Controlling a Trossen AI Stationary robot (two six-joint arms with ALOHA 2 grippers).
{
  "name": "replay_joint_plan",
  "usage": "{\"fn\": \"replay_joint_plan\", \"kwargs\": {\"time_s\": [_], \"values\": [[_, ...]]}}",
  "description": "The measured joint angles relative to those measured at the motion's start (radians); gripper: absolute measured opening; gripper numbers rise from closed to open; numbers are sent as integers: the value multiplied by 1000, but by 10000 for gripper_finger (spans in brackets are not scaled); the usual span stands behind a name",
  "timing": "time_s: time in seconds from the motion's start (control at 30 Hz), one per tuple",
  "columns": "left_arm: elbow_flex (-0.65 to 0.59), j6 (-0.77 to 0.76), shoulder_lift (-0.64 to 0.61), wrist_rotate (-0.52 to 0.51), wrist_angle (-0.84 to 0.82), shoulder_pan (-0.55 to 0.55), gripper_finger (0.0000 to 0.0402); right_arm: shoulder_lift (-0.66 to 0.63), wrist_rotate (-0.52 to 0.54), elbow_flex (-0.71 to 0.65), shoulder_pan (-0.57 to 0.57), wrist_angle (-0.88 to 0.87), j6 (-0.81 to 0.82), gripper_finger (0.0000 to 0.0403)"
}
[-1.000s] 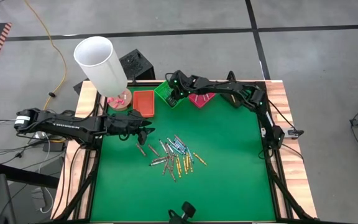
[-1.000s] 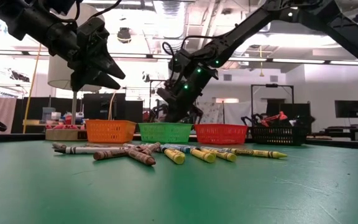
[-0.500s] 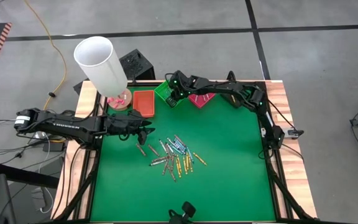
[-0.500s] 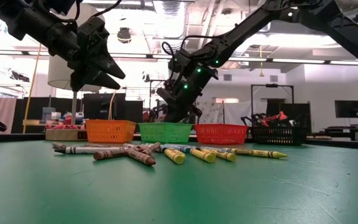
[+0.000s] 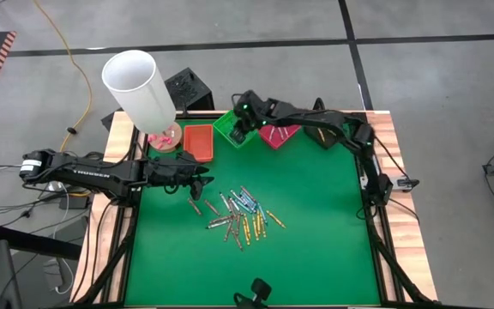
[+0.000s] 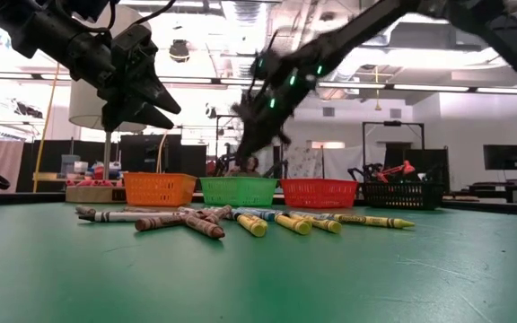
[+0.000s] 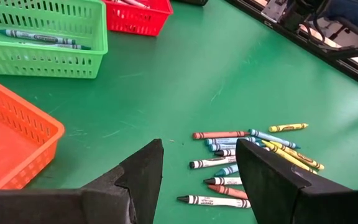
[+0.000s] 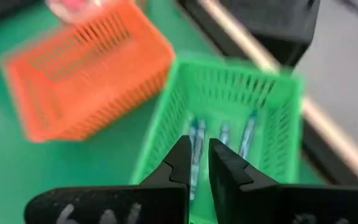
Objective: Sort crayons
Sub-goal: Put the yellow/green crayon into the black bin
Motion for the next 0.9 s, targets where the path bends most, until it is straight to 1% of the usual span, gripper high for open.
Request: {"fn": "replay_joint_plan", "kwargs": {"time_s": [0.1, 0.3, 0.43, 0.5, 0.6, 0.7, 0.8, 0.9], "values": [[0, 0, 0, 0, 0, 0, 192, -92, 1, 0, 10, -98, -30, 51], [0, 3, 0, 3, 0, 0, 192, -302, 19, 0, 77, -487, -30, 51], [0, 3, 0, 2, 11, 0, 192, -417, 159, -50, 170, -684, 65, 51], [0, 3, 0, 3, 20, 0, 192, -463, 208, -95, 222, -743, 141, 51], [0, 2, 0, 14, 31, 0, 192, -525, 245, -197, 308, -764, 262, 51], [0, 0, 0, 26, 30, -1, 192, -566, 251, -331, 401, -718, 363, 51], [0, -6, 0, 39, 30, -1, 192, -590, 263, -475, 491, -631, 471, 51], [0, -7, 0, 39, 31, -1, 192, -596, 264, -598, 571, -502, 556, 51]]}}
